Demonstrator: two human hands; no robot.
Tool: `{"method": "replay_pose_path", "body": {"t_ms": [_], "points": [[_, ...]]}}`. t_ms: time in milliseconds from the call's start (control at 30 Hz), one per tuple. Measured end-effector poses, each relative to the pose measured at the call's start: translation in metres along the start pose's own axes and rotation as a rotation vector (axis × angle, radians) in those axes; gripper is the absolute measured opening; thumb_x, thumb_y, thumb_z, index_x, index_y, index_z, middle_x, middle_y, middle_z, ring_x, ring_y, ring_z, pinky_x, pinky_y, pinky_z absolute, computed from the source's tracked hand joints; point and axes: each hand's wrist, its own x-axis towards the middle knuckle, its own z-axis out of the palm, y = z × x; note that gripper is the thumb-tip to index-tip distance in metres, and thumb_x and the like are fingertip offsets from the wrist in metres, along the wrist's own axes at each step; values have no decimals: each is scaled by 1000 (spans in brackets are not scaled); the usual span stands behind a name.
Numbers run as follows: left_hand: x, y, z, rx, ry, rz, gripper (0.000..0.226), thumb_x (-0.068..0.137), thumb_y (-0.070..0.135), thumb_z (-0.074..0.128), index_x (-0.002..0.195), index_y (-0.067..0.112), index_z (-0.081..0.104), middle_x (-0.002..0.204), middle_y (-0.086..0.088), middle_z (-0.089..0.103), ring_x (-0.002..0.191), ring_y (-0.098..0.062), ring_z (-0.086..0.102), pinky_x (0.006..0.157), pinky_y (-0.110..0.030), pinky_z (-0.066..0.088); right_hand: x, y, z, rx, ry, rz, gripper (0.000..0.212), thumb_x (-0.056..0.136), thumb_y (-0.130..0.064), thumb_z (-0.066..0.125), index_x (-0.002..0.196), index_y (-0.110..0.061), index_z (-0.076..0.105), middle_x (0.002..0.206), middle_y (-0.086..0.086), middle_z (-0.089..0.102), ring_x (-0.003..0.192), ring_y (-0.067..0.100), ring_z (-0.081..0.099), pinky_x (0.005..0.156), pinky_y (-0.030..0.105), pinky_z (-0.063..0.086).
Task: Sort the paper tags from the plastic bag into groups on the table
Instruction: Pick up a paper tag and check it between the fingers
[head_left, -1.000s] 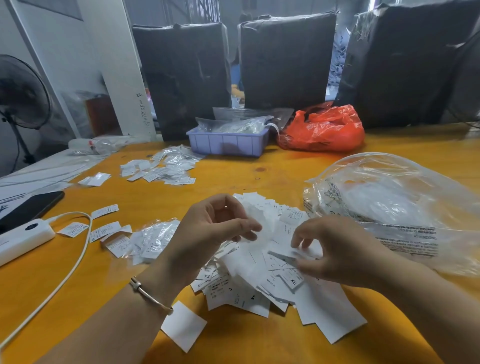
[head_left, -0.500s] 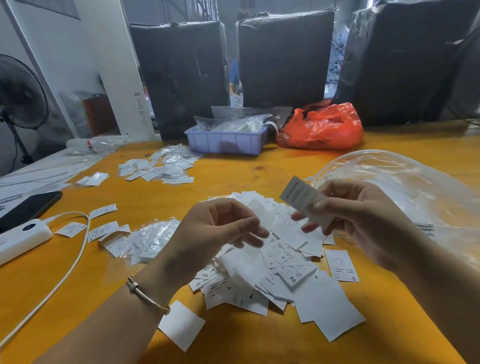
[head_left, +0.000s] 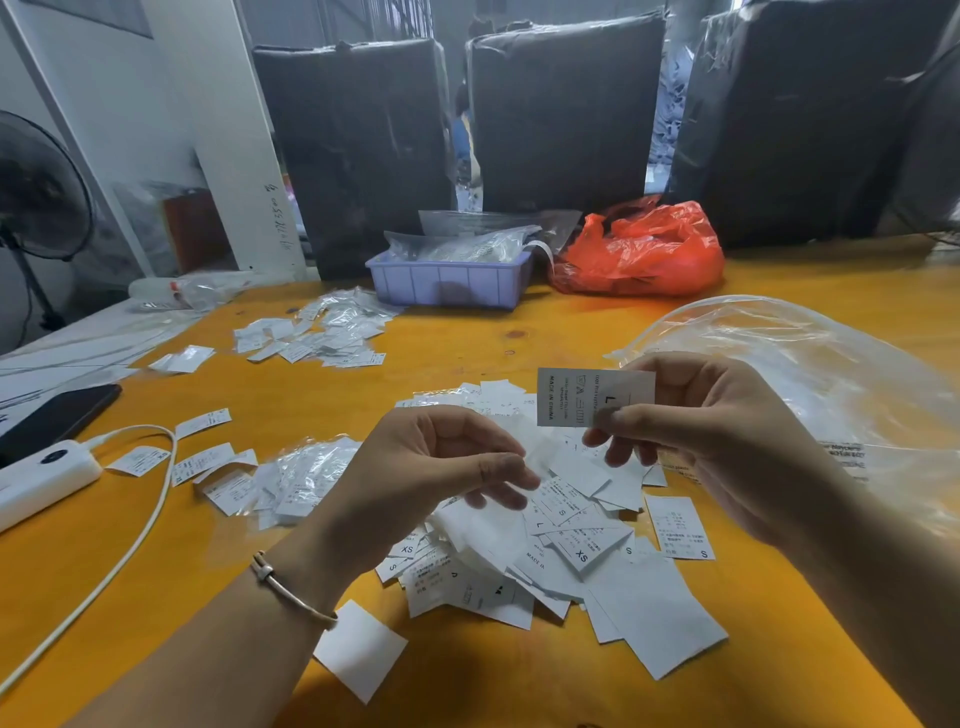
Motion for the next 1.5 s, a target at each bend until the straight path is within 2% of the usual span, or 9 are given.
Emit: {"method": "replay_pose_path", "body": {"t_ms": [267,533,700,900,1367,1500], "points": [[0,0,0,1,-12,2,17,79,23,76,89,9,74,90,-13,78,79,-28,76,61,-23,56,-2,-1,2,-77,49,-107,15,79,1,68,89,-8,73,72,12,72,56,14,62,51,18,45],[0,1,-1,-29,-56,14,15,81,29,79,91,18,76,93,-11,78,83,-29,76,62,-22,56,-4,-7,6,-75,110,-222,12,82,1,65,90,-6,71,71,14,71,55,19,60,51,25,44],[0,1,0,-24,-71,18,14,81,29,77,91,18,77,92,-11,78,83,-29,76,61,-21,55,-7,-9,10,-84,88,-267,10,82,7,65,89,1,69,71,12,71,54,13,62,52,17,47],[0,0,-1,-15,-58,27,15,84,26,74,92,14,76,93,-10,78,83,-28,76,61,-21,55,-8,-10,12,-159,78,-274,12,80,10,66,87,0,69,72,10,72,54,9,63,52,18,50],[0,1,0,6,-45,26,17,81,27,73,91,13,75,93,-10,78,82,-28,76,62,-22,56,-6,-9,8,-179,131,-307,12,81,9,66,86,-1,70,75,10,73,59,17,67,53,25,52],[0,1,-1,7,-40,25,16,82,24,73,91,11,75,92,-10,78,82,-28,76,61,-22,56,-7,-8,9,-202,114,-289,14,80,10,66,87,-2,70,73,8,73,56,11,65,52,21,51]]}}
